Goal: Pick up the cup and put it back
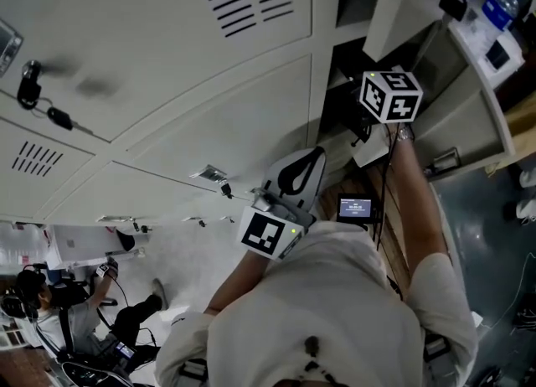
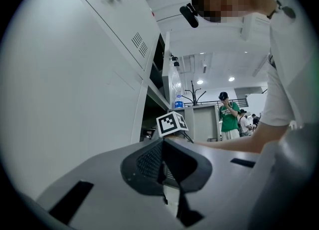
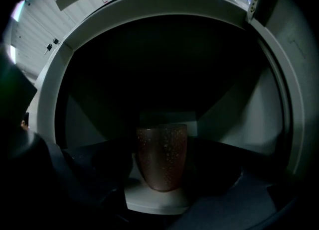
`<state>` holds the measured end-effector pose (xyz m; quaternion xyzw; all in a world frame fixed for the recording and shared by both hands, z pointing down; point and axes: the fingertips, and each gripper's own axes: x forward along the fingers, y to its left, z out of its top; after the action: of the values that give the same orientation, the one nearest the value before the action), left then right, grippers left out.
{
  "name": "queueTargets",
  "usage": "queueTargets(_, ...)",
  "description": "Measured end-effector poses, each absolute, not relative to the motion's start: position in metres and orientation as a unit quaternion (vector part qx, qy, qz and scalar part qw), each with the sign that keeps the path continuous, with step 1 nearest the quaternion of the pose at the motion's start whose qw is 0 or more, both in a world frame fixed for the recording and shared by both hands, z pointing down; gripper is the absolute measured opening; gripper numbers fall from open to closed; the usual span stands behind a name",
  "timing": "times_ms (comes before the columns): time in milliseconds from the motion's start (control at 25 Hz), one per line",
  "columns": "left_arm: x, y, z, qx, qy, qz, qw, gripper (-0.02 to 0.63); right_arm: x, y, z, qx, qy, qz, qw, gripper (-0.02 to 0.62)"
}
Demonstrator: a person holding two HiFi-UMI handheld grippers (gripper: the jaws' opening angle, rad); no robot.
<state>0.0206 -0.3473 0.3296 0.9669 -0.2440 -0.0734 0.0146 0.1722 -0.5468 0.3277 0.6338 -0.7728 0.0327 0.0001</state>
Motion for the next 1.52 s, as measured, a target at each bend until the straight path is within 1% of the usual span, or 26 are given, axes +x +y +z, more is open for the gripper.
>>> queueTargets(200, 0.024, -0.339, 0.33, 0.966, -0.248, -0.073, 0.015, 0.008, 0.18, -0.521, 0.319, 0.647, -0.762, 0.013, -0.017, 0.364)
queueTargets(440, 0.028, -0.326, 0.333, 0.965, -0.254, -0.069, 0.015, 0.008, 0.177, -0.476, 0.313, 0.639, -0.766, 0.018, -0.061, 0.358)
queueTargets(480, 0.029, -0.323, 0.334, 0.965, -0.255, -0.067, 0.016, 0.008, 0.178, -0.467, 0.312, 0.642, -0.764, 0.016, -0.069, 0.327)
queueTargets(520, 0.031, -0.32, 0.334, 0.964, -0.256, -0.066, 0.016, 0.008, 0.18, -0.457, 0.31, 0.648, -0.758, 0.015, -0.078, 0.201)
queueTargets(560, 0.033, -0.318, 0.335, 0.964, -0.256, -0.065, 0.017, 0.008, 0.183, -0.446, 0.309, 0.653, -0.752, 0.014, -0.087, 0.092)
queueTargets(600, 0.035, -0.315, 0.335, 0.964, -0.257, -0.065, 0.018, 0.008, 0.185, -0.435, 0.308, 0.655, -0.749, 0.014, -0.095, 0.049)
queueTargets(720, 0.046, -0.31, 0.339, 0.964, -0.259, -0.06, 0.012, 0.008, 0.185, -0.403, 0.31, 0.651, -0.754, 0.01, -0.093, 0.028)
queueTargets(880, 0.056, -0.294, 0.337, 0.961, -0.268, -0.059, 0.014, 0.008, 0.178, -0.355, 0.321, 0.637, -0.768, -0.002, -0.066, 0.026)
queueTargets(1120, 0.072, -0.251, 0.344, 0.96, -0.276, -0.05, 0.017, 0.008, 0.167, -0.288, 0.323, 0.611, -0.79, -0.011, -0.054, 0.026)
queueTargets(1520, 0.082, -0.168, 0.353, 0.952, -0.304, -0.039, 0.023, 0.008, 0.17, -0.183, 0.333, 0.584, -0.807, 0.03, -0.087, 0.026)
